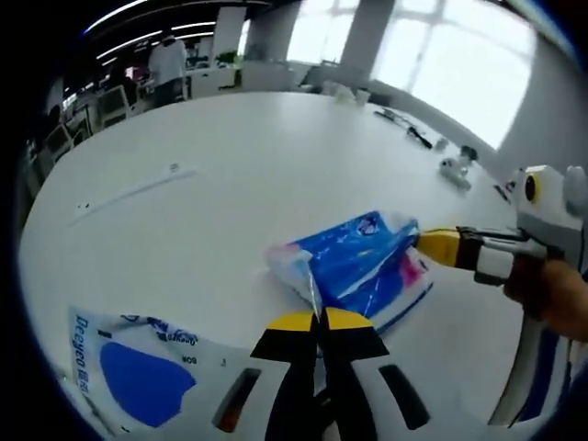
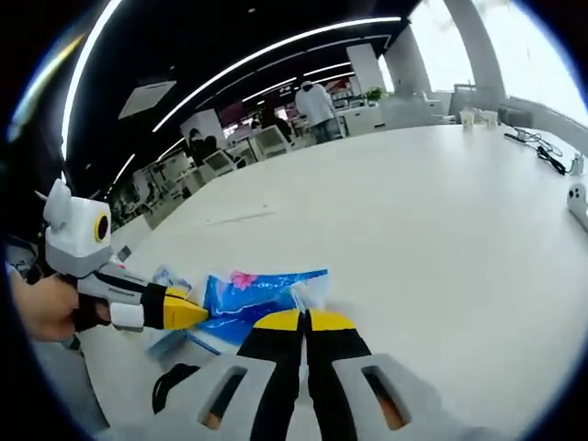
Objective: Arrange the tabletop items into an orderly group along one side of the table until the central work area is clear of visible clutter.
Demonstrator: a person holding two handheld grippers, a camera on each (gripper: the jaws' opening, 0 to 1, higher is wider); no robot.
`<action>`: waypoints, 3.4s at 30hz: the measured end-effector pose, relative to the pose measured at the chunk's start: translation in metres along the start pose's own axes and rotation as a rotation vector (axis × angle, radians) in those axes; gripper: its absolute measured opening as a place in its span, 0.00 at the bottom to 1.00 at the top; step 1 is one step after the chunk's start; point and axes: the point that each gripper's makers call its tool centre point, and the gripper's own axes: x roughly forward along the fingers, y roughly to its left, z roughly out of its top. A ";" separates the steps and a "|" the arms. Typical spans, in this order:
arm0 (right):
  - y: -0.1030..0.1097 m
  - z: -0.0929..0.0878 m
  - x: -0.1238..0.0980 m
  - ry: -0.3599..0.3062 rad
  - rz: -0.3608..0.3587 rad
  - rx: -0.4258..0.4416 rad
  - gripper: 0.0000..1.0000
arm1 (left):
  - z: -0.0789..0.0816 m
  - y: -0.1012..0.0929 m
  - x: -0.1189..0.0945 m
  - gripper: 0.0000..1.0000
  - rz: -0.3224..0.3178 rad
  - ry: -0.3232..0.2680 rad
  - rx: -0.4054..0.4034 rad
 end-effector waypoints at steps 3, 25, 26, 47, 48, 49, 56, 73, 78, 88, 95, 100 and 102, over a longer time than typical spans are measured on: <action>-0.001 -0.006 0.005 0.009 0.008 -0.003 0.00 | -0.004 0.004 0.001 0.00 0.017 -0.005 -0.036; -0.003 -0.029 0.016 0.061 0.033 0.005 0.00 | -0.023 0.013 0.009 0.00 0.046 -0.040 -0.100; -0.002 -0.031 0.017 0.063 0.036 0.002 0.00 | -0.025 0.014 0.009 0.00 0.048 -0.041 -0.114; 0.003 -0.042 0.017 0.090 0.045 -0.012 0.00 | -0.040 0.016 0.013 0.00 0.068 -0.027 -0.182; 0.003 -0.042 0.017 0.090 0.044 -0.013 0.00 | -0.040 0.016 0.013 0.00 0.068 -0.027 -0.184; 0.003 -0.042 0.017 0.089 0.043 -0.012 0.00 | -0.040 0.016 0.013 0.00 0.068 -0.028 -0.185; 0.001 -0.042 0.017 0.089 0.037 -0.017 0.00 | -0.039 0.015 0.013 0.00 0.068 -0.031 -0.194; 0.009 -0.038 0.014 0.041 0.023 -0.067 0.44 | -0.026 0.019 0.000 0.29 0.109 -0.123 -0.204; 0.010 -0.033 0.012 0.029 0.021 -0.061 0.45 | -0.016 0.015 -0.010 0.36 0.112 -0.152 -0.188; 0.024 -0.020 -0.006 -0.010 0.004 -0.038 0.47 | -0.005 0.024 -0.032 0.46 0.133 -0.189 -0.158; 0.043 -0.016 -0.013 -0.031 0.003 -0.027 0.47 | 0.001 0.038 -0.057 0.46 0.144 -0.205 -0.149; 0.055 -0.011 -0.015 -0.049 0.004 -0.030 0.46 | 0.004 0.050 -0.073 0.46 0.155 -0.219 -0.150; 0.058 -0.006 -0.016 -0.055 0.004 -0.034 0.46 | 0.006 0.056 -0.078 0.46 0.165 -0.225 -0.146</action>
